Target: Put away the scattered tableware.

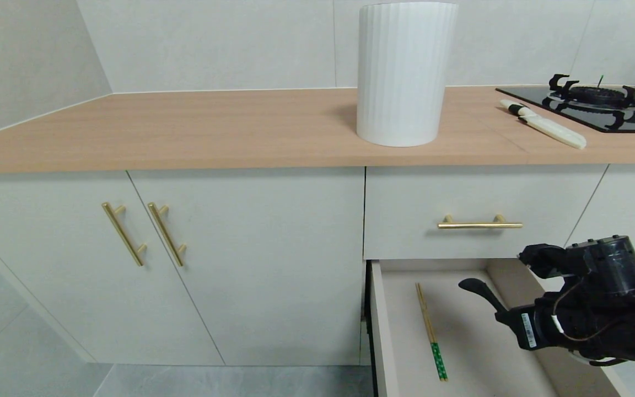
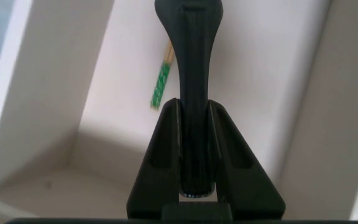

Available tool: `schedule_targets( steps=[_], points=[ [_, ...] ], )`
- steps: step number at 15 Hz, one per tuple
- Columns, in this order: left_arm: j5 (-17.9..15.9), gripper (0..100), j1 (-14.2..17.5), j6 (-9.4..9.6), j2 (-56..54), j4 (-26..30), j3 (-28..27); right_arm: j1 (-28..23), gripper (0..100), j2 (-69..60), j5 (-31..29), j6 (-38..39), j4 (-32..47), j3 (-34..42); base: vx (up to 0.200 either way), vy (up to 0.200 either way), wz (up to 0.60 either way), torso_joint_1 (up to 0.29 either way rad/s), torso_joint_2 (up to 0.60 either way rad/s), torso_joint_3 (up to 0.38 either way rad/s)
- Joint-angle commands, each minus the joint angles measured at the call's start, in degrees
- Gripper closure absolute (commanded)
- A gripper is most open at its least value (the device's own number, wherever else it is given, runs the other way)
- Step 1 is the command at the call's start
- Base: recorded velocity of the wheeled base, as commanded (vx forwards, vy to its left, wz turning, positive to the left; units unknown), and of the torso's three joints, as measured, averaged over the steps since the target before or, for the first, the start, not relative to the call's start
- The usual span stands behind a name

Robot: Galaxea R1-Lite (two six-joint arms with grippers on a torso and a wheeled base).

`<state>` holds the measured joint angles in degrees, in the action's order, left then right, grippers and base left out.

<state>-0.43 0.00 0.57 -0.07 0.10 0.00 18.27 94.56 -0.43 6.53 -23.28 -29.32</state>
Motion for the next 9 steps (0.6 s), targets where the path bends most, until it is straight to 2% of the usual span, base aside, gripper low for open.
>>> schedule_targets(
  steps=[1,9],
  points=[
    [0.0,0,0.0,0.04,0.1,0.0,0.0,0.1,100,8.7,-3.1,3.7,-5.4,0.0,0.000,0.000,0.00,0.000,0.00,0.000],
    [0.0,0,0.0,-0.05,0.1,0.0,0.0,0.2,100,28.9,-8.6,6.8,-23.8,0.3,0.000,0.000,0.00,0.000,0.00,0.000]
  ],
)
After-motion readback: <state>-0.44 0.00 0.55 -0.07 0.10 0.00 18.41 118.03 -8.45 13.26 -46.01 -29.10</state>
